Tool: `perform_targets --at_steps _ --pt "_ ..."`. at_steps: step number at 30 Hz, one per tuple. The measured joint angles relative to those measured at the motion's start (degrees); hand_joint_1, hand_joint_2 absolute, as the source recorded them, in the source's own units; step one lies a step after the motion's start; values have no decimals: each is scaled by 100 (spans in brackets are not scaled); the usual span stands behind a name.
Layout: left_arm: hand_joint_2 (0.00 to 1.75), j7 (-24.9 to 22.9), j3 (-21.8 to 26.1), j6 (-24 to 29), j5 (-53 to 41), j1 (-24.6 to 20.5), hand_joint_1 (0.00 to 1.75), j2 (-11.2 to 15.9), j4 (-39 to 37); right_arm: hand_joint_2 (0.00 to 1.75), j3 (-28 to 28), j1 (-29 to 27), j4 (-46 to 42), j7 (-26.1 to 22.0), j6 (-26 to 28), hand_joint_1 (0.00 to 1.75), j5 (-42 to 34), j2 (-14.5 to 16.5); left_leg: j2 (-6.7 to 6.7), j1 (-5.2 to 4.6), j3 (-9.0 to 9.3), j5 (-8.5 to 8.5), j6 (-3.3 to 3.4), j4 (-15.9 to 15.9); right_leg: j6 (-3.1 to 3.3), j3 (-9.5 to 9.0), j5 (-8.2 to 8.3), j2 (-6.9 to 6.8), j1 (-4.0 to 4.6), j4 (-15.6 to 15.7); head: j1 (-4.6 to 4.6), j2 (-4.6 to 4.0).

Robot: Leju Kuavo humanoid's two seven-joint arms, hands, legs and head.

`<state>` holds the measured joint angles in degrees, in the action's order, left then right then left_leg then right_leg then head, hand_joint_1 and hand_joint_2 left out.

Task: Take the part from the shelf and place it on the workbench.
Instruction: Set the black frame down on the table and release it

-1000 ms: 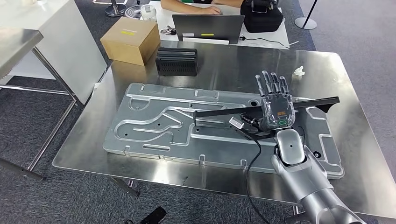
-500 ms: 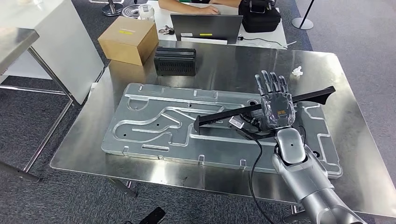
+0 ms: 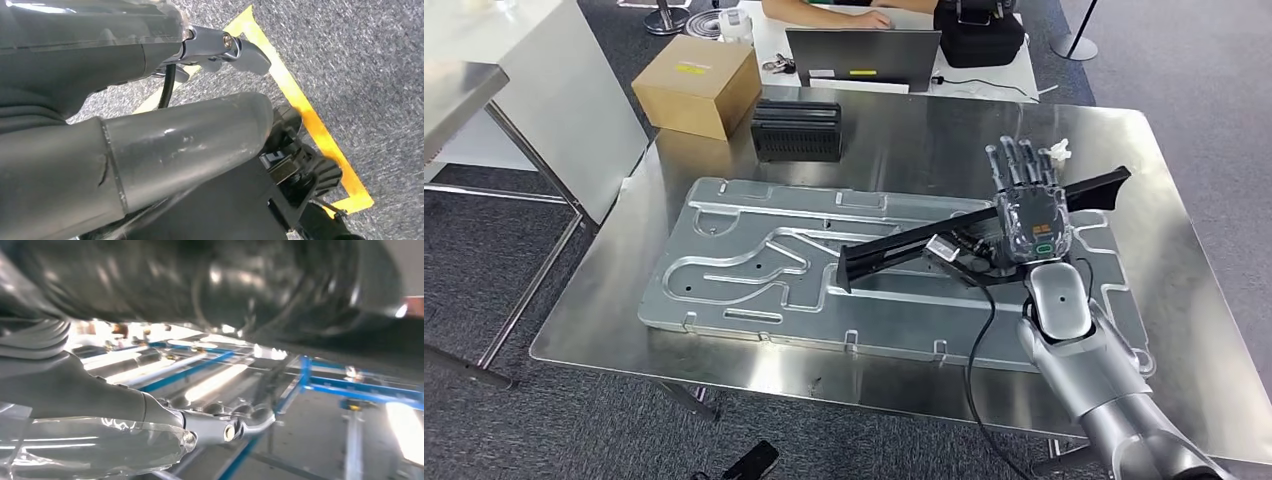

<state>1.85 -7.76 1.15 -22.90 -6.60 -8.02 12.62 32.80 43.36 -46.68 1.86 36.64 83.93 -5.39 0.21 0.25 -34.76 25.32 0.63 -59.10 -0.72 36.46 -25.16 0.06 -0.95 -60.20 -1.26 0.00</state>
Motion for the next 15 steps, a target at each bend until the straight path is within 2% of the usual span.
perform_targets --at_steps 2,3,5,6,7,8,9,10,11,12,13,15 --pt "0 -9 26 11 -14 9 0 2 -1 0 -107 121 35 -66 -2 0 -84 -78 -3 12 -56 115 -50 -145 81 -14 19 -4 -19 28 2 0" --pt "0 -13 39 15 -24 13 0 3 -2 0 -145 169 51 -120 -8 0 -90 -103 -4 20 -151 257 -72 -375 119 -24 25 -6 -25 41 4 0" --pt "0 -19 59 13 -45 24 0 5 -5 0 -176 192 85 -203 -17 0 -40 -123 -3 29 -481 619 -99 -1121 163 -29 25 -3 -15 46 14 0" --pt "0 -21 67 7 -51 29 0 5 -9 0 -175 165 107 -226 -19 0 -4 -124 -3 32 -644 736 -106 -1464 171 -31 24 2 -6 45 14 0" --pt "0 -22 75 -2 -54 32 0 6 -11 0 -171 126 138 -238 -18 0 25 -119 -3 33 -735 744 -104 -1635 174 -33 23 5 3 43 14 0" --pt "0 -19 81 -13 -57 32 0 6 -14 0 -167 90 178 -238 -14 0 43 -112 -3 32 -727 645 -92 -1589 174 -36 21 9 11 39 14 0" --pt "0 -15 85 -20 -61 32 0 6 -14 0 -163 70 221 -236 -9 0 49 -104 -4 30 -611 456 -69 -1316 172 -40 19 12 18 34 15 0" --pt "0 -10 89 -24 -66 31 0 7 -14 0 -160 66 262 -229 -2 0 44 -96 -7 24 -430 240 -33 -914 168 -43 16 14 22 29 15 0" --pt "0 -7 95 -25 -70 29 0 9 -14 0 -160 81 296 -223 4 0 31 -90 -9 10 -247 98 1 -532 157 -40 13 16 31 25 14 0" --pt "0 -3 102 -25 -78 29 0 12 -14 0 -160 101 323 -219 7 0 8 -89 -12 -3 -115 13 27 -243 137 -31 13 18 39 21 14 0" --pt "0 1 109 -25 -87 32 0 15 -15 0 -161 117 347 -217 8 0 -24 -92 -15 -18 -46 -7 45 -88 112 -22 18 20 42 22 13 0" --pt "0 7 120 -25 -107 48 0 19 -16 0 -171 144 382 -224 0 0 -90 -112 -16 -25 -26 -9 69 -14 44 -19 36 22 48 40 12 0"
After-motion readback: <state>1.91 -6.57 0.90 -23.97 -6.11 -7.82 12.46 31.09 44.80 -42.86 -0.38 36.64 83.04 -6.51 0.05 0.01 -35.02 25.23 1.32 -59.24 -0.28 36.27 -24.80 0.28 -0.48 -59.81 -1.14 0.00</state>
